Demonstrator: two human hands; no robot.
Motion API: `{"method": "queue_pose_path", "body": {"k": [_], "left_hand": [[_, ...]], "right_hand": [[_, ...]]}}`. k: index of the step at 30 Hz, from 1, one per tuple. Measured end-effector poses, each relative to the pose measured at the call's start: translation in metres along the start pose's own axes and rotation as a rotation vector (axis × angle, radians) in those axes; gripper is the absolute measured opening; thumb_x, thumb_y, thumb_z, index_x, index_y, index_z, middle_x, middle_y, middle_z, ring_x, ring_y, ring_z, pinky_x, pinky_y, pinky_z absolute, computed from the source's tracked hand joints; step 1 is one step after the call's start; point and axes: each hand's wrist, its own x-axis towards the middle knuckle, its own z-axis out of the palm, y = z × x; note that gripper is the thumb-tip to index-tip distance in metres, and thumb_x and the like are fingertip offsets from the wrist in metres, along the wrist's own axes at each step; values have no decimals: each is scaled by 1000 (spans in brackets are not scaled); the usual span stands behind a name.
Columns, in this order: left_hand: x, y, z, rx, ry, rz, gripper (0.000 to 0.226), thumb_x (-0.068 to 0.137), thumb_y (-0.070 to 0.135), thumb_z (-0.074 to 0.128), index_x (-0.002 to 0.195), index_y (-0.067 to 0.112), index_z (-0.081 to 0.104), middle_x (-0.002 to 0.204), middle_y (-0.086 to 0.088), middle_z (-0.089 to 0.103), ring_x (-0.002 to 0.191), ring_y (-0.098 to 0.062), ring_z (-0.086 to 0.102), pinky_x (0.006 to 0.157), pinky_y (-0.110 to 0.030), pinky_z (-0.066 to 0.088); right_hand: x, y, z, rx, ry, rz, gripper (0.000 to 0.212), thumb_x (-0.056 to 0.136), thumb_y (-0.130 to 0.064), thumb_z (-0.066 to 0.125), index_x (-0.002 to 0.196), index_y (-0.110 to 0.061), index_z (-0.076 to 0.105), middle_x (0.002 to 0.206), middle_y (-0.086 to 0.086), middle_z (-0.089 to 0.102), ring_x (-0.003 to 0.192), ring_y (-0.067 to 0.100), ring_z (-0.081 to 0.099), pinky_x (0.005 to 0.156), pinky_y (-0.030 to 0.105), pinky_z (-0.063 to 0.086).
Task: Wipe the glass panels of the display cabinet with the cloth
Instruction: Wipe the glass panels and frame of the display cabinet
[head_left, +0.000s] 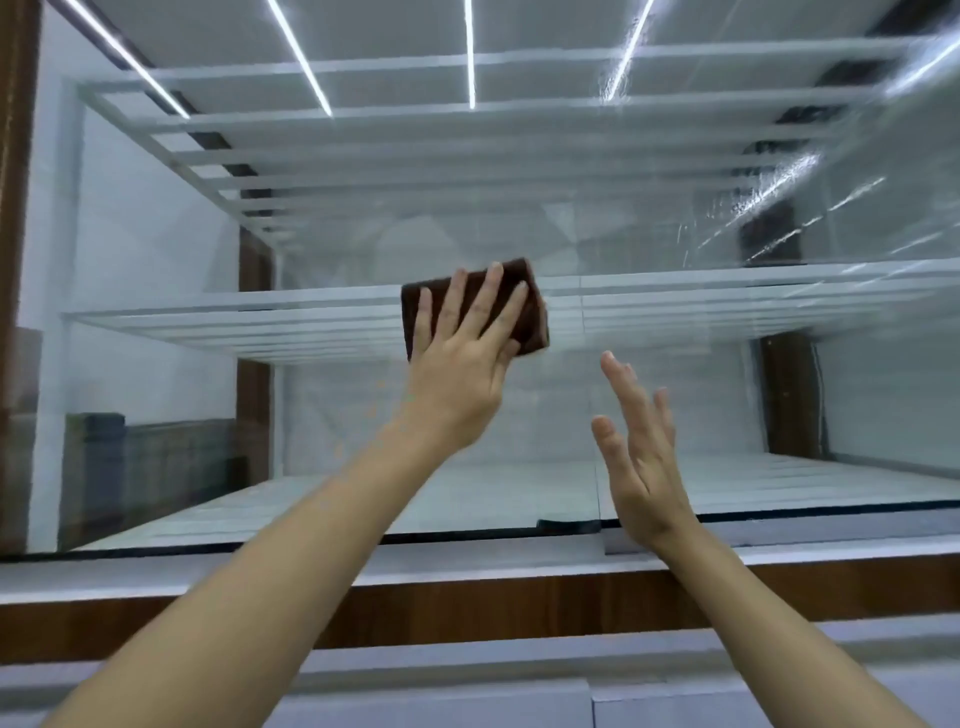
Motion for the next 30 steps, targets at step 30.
{"method": "queue_pose_path", "body": {"k": [30], "left_hand": [[275,-57,-41,47,5,197,53,102,35,43,155,31,35,163,3,30,152,-26,24,122,-51,15]], "right_hand": [[392,-17,-80,-639,111,-13,56,105,-46,31,158,-26,23,167,5,14,155,23,8,119,61,-6]]}}
